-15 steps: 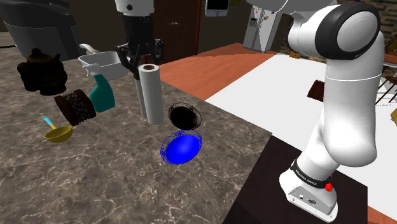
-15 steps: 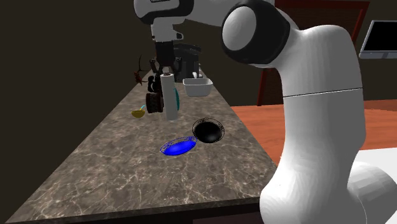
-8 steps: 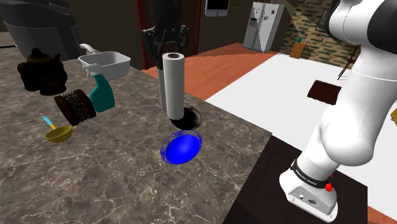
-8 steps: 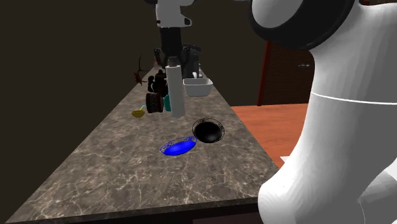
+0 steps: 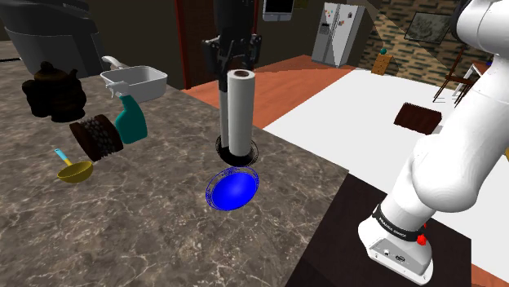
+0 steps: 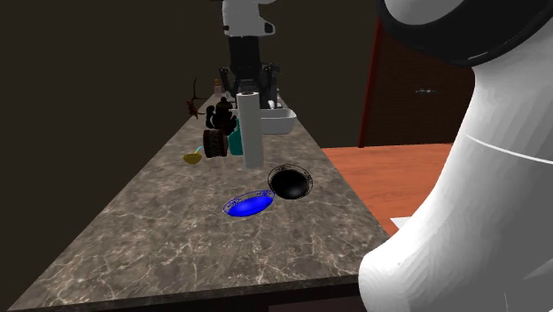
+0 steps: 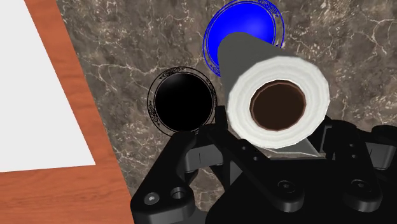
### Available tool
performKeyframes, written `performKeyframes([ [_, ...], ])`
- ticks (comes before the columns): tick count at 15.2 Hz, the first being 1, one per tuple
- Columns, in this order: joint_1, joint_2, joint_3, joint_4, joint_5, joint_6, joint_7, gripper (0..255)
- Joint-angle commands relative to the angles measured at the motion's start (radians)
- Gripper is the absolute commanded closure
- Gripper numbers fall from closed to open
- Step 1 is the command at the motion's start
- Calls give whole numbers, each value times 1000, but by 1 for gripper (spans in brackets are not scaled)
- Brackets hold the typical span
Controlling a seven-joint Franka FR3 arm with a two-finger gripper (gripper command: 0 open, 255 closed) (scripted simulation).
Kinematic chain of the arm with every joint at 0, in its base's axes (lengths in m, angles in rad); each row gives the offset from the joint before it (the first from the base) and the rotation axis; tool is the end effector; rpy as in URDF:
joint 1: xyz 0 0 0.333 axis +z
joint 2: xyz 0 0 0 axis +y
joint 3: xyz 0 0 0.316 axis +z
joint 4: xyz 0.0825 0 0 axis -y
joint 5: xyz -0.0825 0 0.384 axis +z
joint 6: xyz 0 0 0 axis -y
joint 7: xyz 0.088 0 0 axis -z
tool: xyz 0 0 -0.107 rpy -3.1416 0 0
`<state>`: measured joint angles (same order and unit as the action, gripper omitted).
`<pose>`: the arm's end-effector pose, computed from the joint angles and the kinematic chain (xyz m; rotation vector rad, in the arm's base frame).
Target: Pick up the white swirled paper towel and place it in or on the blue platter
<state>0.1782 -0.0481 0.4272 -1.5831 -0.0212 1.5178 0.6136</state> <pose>0.4383 0.3076 0.6380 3.0955 -0.0151 0.0091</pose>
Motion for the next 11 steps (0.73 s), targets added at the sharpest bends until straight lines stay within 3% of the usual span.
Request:
performKeyframes([
  [1, 0, -9, -1, -38, 4, 30, -1, 255],
  [11, -2, -36, -4, -202, 14, 170, -5, 255],
])
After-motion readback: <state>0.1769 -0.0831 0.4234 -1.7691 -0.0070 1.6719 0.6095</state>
